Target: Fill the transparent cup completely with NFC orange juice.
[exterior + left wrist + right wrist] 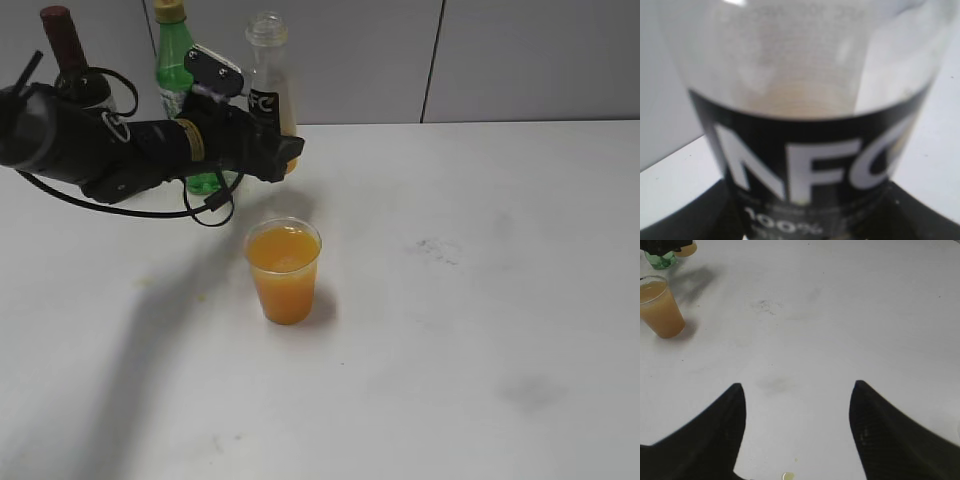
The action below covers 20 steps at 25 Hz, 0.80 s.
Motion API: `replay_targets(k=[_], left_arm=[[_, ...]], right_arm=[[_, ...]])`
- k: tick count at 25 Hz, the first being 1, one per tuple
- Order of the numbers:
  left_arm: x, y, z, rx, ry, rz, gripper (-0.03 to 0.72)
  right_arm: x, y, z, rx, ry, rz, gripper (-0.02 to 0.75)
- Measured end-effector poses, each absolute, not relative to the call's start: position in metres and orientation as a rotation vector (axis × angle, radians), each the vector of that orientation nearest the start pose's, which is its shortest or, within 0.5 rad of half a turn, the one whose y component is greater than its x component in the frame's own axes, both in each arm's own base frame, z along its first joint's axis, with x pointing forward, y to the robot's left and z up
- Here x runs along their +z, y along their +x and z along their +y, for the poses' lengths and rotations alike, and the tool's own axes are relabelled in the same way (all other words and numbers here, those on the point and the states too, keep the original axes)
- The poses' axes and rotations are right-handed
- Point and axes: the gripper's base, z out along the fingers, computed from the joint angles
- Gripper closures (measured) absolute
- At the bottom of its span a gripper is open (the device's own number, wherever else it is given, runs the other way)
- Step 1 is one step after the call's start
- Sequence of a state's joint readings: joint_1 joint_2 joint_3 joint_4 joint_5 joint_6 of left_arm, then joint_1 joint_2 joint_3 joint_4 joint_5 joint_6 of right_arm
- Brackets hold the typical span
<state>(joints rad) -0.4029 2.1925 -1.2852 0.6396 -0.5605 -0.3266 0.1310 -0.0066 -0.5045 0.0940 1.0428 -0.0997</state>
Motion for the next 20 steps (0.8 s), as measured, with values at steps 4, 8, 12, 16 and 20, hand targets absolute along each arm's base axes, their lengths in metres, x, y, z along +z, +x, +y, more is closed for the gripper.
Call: replay_targets(k=[4, 8, 12, 16, 20], left_arm=[[0.12, 0.419, -0.21, -0.423, 0.811, 1.768, 0.207], [0.104, 0.418, -0.212, -0.435, 0.82, 1.793, 0.207], [0.098, 0.416, -0.215, -0.444, 0.833, 1.801, 0.207], [0.097, 0.414, -0.219, -0.452, 0.84, 1.798, 0.207], [0.097, 0.413, -0.221, -0.454, 0.846, 1.798, 0.207]], right_arm=[[0.28, -0.007, 0.007, 0.132, -0.236, 2.0, 0.236], [0.28, -0.007, 0.007, 0.132, -0.236, 2.0, 0.236], [0.28, -0.007, 0.007, 0.132, -0.236, 2.0, 0.237], [0.28, -0.007, 0.007, 0.132, -0.236, 2.0, 0.237], [0.28, -0.007, 0.007, 0.132, -0.236, 2.0, 0.237]])
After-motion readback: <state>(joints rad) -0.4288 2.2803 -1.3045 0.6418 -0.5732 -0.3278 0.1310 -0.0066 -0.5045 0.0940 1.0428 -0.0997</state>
